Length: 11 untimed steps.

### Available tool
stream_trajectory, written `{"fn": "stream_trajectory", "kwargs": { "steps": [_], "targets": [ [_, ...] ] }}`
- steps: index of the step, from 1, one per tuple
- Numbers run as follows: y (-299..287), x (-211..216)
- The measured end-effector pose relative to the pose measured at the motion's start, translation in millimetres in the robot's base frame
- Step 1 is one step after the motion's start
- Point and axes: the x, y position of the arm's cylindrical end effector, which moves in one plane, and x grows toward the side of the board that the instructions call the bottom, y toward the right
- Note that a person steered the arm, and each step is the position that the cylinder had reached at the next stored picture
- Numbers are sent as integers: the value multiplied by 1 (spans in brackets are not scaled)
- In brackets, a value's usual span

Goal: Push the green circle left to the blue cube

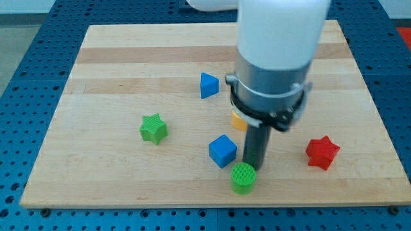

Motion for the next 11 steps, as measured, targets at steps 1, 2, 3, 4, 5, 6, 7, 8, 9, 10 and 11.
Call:
{"fn": "stream_trajectory", "kwargs": {
  "steps": [1,2,3,4,5,6,7,8,9,10,11],
  "targets": [
    [7,9],
    [9,10],
    [45,40],
    [41,41],
    [36,41],
    [23,41],
    [-2,41],
    [-39,41],
    [-68,41],
    [-80,40],
    [-90,37]
  ]
}}
